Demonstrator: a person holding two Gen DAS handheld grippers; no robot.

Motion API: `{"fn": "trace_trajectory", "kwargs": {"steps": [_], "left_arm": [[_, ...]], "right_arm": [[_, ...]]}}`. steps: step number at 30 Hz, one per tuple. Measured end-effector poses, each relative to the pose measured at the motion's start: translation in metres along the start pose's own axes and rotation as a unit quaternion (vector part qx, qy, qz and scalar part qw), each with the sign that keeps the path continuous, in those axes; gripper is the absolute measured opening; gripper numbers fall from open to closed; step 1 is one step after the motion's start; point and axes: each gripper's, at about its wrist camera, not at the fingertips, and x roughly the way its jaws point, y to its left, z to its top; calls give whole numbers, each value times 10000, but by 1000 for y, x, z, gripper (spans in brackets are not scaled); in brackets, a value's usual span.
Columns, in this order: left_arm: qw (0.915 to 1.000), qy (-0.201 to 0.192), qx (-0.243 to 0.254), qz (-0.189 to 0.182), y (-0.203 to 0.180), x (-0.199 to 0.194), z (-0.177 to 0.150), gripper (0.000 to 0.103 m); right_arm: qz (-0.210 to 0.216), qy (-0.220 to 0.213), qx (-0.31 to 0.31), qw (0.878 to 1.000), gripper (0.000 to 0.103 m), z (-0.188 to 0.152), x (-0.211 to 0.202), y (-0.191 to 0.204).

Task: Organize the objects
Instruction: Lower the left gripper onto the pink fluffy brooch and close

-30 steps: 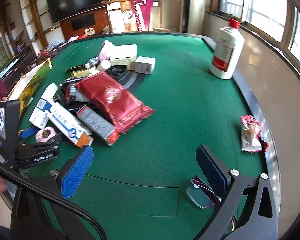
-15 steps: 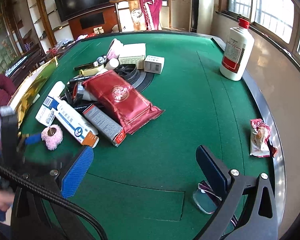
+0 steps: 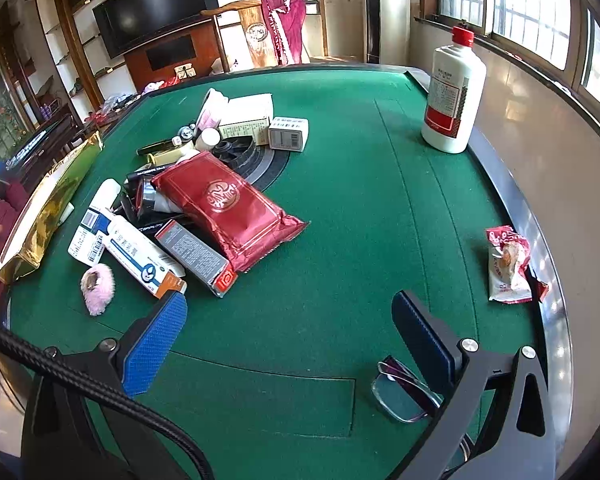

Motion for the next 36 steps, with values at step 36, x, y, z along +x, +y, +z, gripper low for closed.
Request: {"fn": "trace_trajectory", "kwargs": {"steps": [36], "left_arm": [[9941,227,261,-1025,-89,-64,-75,97]], "right_arm": [[258,209,-109,9994,103,-14,4,10]]}}
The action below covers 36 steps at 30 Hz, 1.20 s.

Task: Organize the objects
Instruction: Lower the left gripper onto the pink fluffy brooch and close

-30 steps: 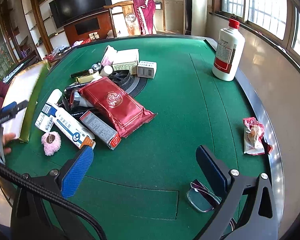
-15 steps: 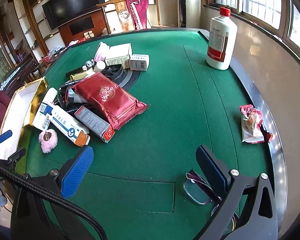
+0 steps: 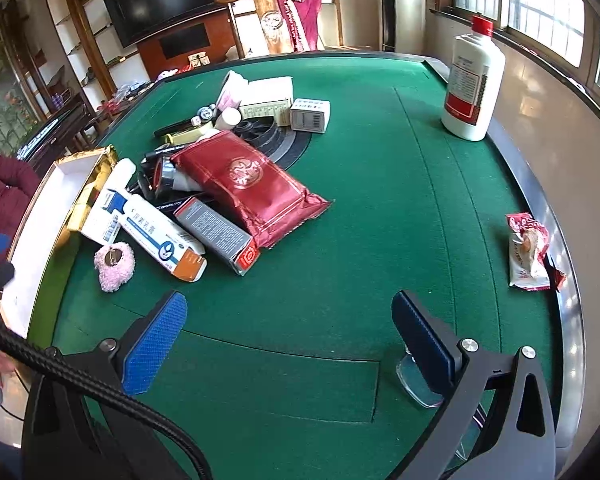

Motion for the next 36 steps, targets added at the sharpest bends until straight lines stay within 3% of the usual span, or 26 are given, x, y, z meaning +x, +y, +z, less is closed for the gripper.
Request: {"fn": "trace_trajectory", "kwargs": {"steps": [5,8,12,15,23,26,27,29,32,36], "left_arm": [[9995,-18,-199,227,14,24,10,97],[9985,114,-486,213,22,29,19,97],[9988,231,-426,8,8,24,14,97],[9971,522,-453,-312,-9,37,9,97],[9849,1478,-902,56,-21,90,17,95],[9810,1642,-822,628,-25,105,19,78],[9814,1630,-815,597,-25,107,19,60],[9818,1641,-867,409,-26,109,18,46],[9822,1720,-667,346,-34,103,13,41],[9804,1758,-873,155,-26,88,0,40]], "right_arm": [[-12,20,68,10000,103,-4,-1,-6],[-54,12,128,9999,103,-6,-4,-12],[-116,-24,174,9998,103,-8,-9,-19],[-145,11,247,9996,103,-9,-9,-26],[-107,89,138,9998,103,-10,-5,-25],[-96,108,92,9999,103,-11,-3,-24],[-91,115,89,9999,103,-11,-2,-24],[-74,116,99,9999,103,-12,-2,-25],[-55,107,118,9999,103,-12,-2,-27],[59,78,88,9999,103,-10,-2,-25]]}}
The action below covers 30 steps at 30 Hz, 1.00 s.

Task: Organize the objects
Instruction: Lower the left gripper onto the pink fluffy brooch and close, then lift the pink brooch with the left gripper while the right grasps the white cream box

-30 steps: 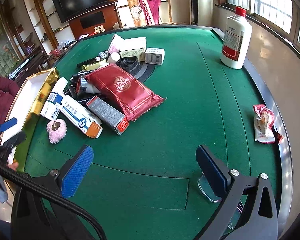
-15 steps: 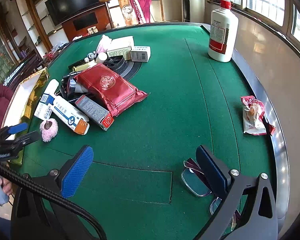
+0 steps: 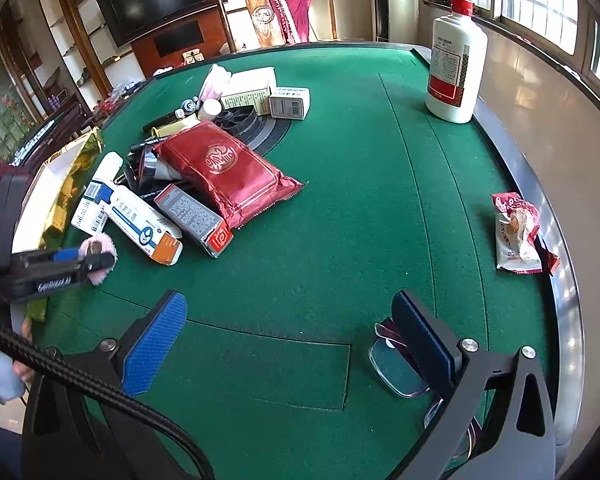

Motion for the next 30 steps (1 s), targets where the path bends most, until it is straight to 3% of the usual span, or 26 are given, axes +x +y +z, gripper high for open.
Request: {"fn": "trace_trajectory", "kwargs": {"steps": [3,6,12,20,25,27,28,30], "left_arm": [[9999,49,90,-38,4,-6,-13,38],[9997,18,229,-13,4,-9,-23,38],[9997,-43,61,-220,11,-11,-20,39],[9995,-44,186,-270,6,-11,-21,49],[9993,-15,255,-270,3,-10,-20,57],[9994,9,235,-244,3,-9,-18,57],[9995,24,191,-253,4,-9,-16,57],[9996,61,87,-275,6,-9,-14,57]], "right_arm": [[328,-12,-221,9992,103,2,-1,13],[638,-83,-903,9938,99,12,-2,43],[987,346,-2386,9655,96,39,35,119],[1009,880,-3023,9438,96,56,92,152],[627,1091,-3156,9405,94,62,123,156],[557,995,-3225,9397,89,61,123,155],[496,931,-3218,9409,74,62,121,154],[398,827,-3141,9449,30,65,112,149]]}}
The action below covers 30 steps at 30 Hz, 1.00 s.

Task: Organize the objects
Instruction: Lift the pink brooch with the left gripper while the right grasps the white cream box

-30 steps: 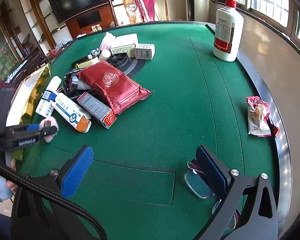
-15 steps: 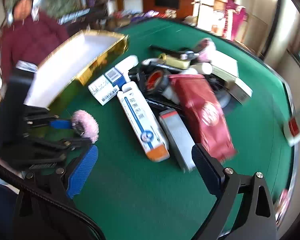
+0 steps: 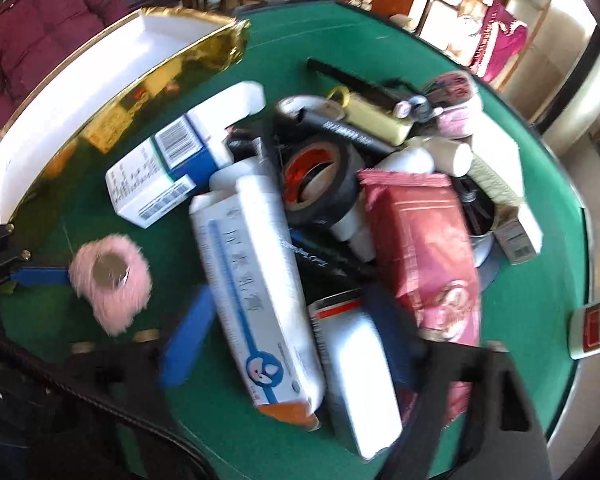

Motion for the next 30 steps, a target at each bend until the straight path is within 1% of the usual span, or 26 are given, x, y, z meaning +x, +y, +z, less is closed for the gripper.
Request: {"fn": "trace_trajectory", "kwargs": {"steps": [1,2,3,4,6,7,8,9,12,13,14,15,16,18,20,23,24,26,27,28,29,30], "left_arm": [[10000,13,-56,-16,2,0,1,57],[9999,28,-95,-36,3,0,2,57],[9999,39,-125,-50,3,0,3,57],[9998,43,-159,-55,4,0,5,57],[9997,57,-212,-84,4,1,7,62],[9996,65,-248,-84,4,2,10,63],[9996,72,-271,-69,3,2,11,63],[9996,75,-280,-49,3,3,14,64],[9996,57,-275,38,7,8,21,65],[9996,55,-254,82,7,10,24,66],[9997,77,-211,117,5,12,28,67],[9997,99,-163,134,4,13,29,72],[9997,144,-72,178,1,15,31,75],[9994,163,123,290,-4,18,31,80],[9989,65,251,386,-7,21,31,80],[9970,-126,512,567,-12,24,29,80],[9972,-171,472,550,-10,25,29,79],[9970,-197,484,571,-10,25,31,71],[9968,-236,528,546,-11,24,31,61],[9967,-261,536,542,-10,22,30,53],[9968,-273,508,556,-10,21,30,50],[9970,-273,446,574,-7,20,30,42]], "right_arm": [[16,3,58,10000,19,-2,-4,-2],[-30,28,102,9999,13,-4,-6,-4],[11,70,175,9998,13,-6,-6,-7],[185,124,279,9994,14,-11,-7,-10],[515,42,543,9972,15,-14,-12,-16],[779,45,767,9940,20,-18,-14,-23],[967,37,904,9912,30,-19,-14,-26],[1063,-25,1027,9890,34,-22,-16,-29],[1001,63,1089,9890,34,-18,-6,-32],[978,89,1101,9891,37,-19,-5,-32],[964,93,1103,9892,44,-20,-4,-33],[977,105,1102,9890,48,-20,-2,-30],[1032,132,1085,9886,49,-19,-1,-30],[971,159,938,9907,53,-17,-2,-22],[882,162,638,9939,68,-14,-1,-13],[813,262,446,9954,69,-14,6,-7],[806,298,422,9954,69,-15,9,-7],[878,293,496,9945,66,-14,13,-11],[840,280,481,9949,66,-12,14,-12],[889,321,496,9943,65,-10,15,-13],[929,351,486,9939,58,-9,17,-12],[944,459,462,9934,50,-10,19,-11]]}}
